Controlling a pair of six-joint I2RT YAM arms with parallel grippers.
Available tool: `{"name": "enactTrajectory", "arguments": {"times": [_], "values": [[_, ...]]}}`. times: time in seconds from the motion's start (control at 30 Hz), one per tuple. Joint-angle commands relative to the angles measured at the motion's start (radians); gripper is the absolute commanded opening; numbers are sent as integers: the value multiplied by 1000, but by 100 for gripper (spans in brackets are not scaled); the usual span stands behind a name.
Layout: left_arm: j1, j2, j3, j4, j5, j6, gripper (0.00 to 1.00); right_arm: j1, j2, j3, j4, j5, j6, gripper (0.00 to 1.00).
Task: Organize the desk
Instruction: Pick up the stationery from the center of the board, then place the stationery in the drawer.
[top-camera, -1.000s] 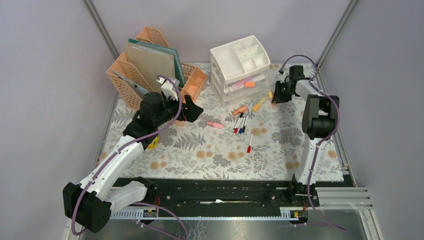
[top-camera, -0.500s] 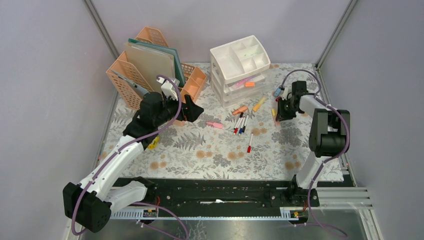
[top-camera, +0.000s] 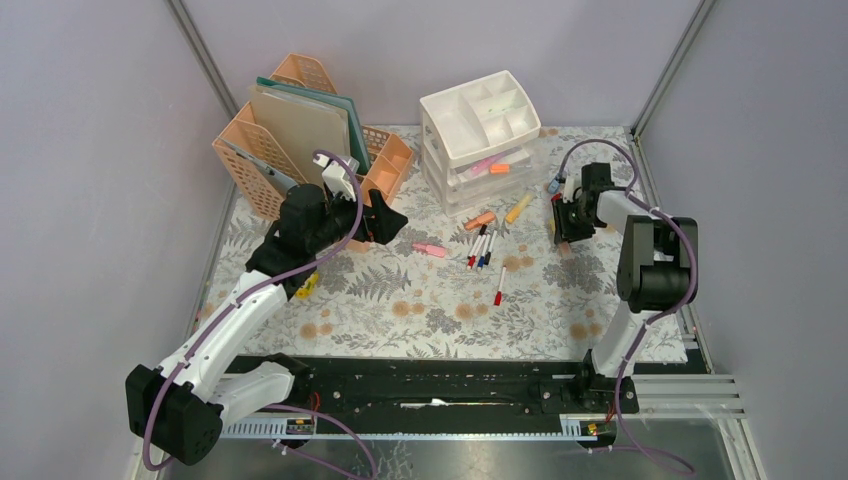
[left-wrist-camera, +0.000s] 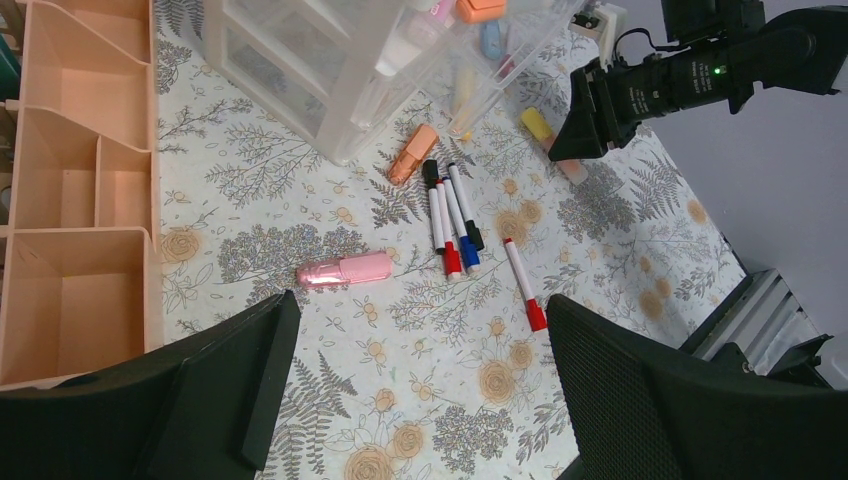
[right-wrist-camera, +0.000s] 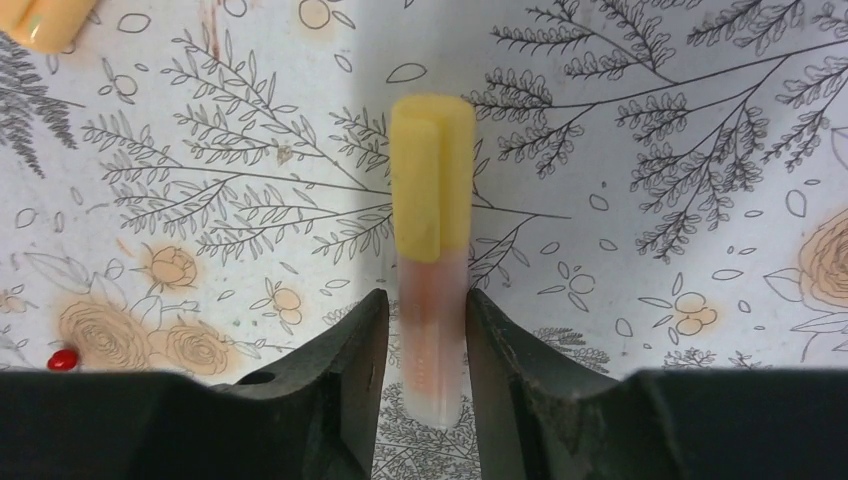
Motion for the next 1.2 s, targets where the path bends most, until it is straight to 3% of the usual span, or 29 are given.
{"name": "enactTrajectory", "arguments": {"times": [0.0, 0.4, 0.43, 0.5, 0.53, 0.63, 0.8, 1.0, 1.07, 1.17], "values": [[5, -18, -1, 55, 12, 2, 99, 30, 41, 26, -14, 31, -22, 41], [5, -28, -2, 56, 20, 0, 99, 57, 12, -72, -14, 31, -22, 41], [5, -28, -2, 56, 21, -1, 99, 57, -2, -81, 21, 123, -22, 41], [5, -29, -2, 57, 22, -1, 99, 56, -39, -95, 56, 164, -118, 14], [5, -30, -2, 57, 23, -1, 99, 57, -65, -102, 53, 151, -129, 8], [5, -33, -3, 58, 19, -1, 99, 41, -147, -104, 15, 54, -145, 0], [5, -35, -3, 58, 20, -1, 99, 19, -282, -91, -26, -88, -150, 0], [6, -35, -3, 58, 17, 1, 99, 16, -446, -22, -63, -396, -236, 0], [6, -33, -3, 59, 16, 1, 99, 18, -469, 27, -52, -487, -299, 4], [5, -31, -3, 61, 19, 2, 99, 41, -438, 130, -11, -506, -375, 1]]}}
